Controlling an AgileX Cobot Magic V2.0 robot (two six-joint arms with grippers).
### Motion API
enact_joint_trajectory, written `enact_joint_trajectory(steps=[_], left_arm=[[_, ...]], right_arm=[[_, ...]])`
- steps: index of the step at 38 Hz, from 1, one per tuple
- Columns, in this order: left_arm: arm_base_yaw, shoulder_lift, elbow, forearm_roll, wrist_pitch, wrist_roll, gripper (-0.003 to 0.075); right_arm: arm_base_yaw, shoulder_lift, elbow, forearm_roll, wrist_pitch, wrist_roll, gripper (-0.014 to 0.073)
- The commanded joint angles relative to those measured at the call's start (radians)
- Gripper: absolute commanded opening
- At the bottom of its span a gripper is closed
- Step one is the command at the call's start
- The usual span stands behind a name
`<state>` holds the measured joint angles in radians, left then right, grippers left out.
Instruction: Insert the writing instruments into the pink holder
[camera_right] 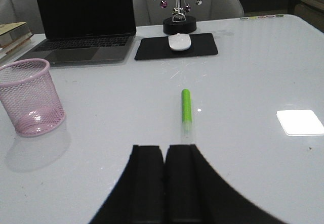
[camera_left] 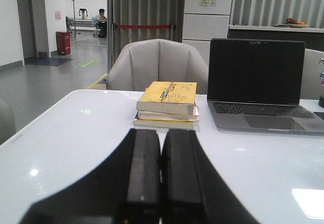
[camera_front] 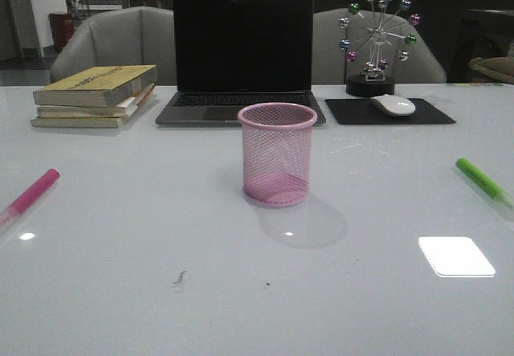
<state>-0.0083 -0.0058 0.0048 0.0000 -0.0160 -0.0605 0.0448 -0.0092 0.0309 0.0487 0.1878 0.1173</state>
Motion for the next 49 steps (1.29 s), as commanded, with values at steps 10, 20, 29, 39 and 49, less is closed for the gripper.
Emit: enact_joint_trajectory(steps=[10,20,29,39,49], left_arm=[[0.003,-0.022,0.003,0.000,-0.077,-0.007,0.0099],[0.003,-0.022,0.003,0.000,-0.077,-0.007,0.0099],[0.003,-0.022,0.003,-0.014,-0.160,-0.007,0.0099],[0.003,-0.022,-0.034,-0.014,-0.421,-0.014,0.0099],[0.003,-0.018,-0.253,0.000,-0.273,-0.014,0.0099]], right_arm=[[-0.005,-0.020,0.000,0.000,-0.087,-0.005,0.0067],[-0.005,-0.020,0.000,0.000,-0.087,-0.005,0.0067],[-0.005,-0.020,0.000,-0.004,-0.107,-0.005,0.0067],[-0.004,-0.020,-0.001,0.015,-0.382,-0.005,0.0067],[-0.004,-0.020,-0.097,-0.072,-0.492,-0.005,0.0068]])
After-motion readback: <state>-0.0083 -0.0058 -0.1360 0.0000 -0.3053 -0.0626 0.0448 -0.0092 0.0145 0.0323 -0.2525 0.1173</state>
